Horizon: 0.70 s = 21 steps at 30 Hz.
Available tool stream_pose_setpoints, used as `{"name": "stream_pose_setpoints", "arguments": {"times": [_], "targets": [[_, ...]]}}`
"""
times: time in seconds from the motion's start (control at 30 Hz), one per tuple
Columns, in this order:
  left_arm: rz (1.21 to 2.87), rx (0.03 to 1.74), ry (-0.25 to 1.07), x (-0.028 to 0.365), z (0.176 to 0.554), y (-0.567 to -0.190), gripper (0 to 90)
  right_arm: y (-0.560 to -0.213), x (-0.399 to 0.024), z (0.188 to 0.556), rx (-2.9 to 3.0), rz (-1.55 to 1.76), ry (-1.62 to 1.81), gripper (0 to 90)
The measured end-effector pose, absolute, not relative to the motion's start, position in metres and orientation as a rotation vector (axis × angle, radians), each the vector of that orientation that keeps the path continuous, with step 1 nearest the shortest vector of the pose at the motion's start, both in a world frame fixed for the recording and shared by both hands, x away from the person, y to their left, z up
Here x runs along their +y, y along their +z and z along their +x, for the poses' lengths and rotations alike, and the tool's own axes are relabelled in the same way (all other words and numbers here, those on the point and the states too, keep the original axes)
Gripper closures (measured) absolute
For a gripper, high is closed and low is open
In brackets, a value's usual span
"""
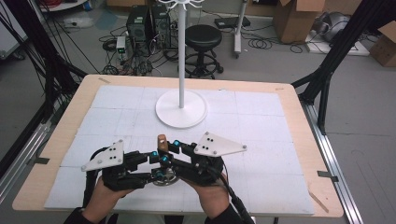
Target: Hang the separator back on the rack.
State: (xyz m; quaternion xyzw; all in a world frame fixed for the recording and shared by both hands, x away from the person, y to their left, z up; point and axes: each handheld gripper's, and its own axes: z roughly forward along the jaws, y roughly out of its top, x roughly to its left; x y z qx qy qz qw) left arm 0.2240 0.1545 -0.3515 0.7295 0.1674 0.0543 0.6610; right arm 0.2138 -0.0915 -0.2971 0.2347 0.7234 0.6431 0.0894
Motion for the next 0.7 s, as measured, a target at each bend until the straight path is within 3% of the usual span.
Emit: {"name": "stream_pose_setpoints", "arguments": {"times": [0.2,0.37,0.4,0.43,0.47,0.6,0.7], "targets": [[1.675,0.376,0.128,0.152,0.223,-0.352,71.2,-0.299,-0.091,0.214,2.145,0.734,1.925,70.9],[1.688,0.377,0.112,0.153,0.224,-0.352,72.6,-0.3,-0.091,0.213,2.156,0.726,1.925,69.6],[1.688,0.375,0.102,0.153,0.224,-0.351,72.6,-0.3,-0.093,0.216,2.171,0.716,1.97,53.4],[1.685,0.37,0.087,0.153,0.224,-0.351,72.6,-0.3,-0.093,0.216,2.171,0.716,1.97,53.4],[1.677,0.352,0.056,0.153,0.224,-0.351,72.7,-0.301,-0.097,0.221,2.195,0.64,2.004,39.3],[1.666,0.297,-0.006,0.154,0.224,-0.349,72.7,-0.304,-0.104,0.227,2.228,0.481,2.053,34.7],[1.66,0.255,-0.05,0.152,0.223,-0.348,72.6,-0.31,-0.111,0.234,2.294,0.378,2.173,40.8]]}}
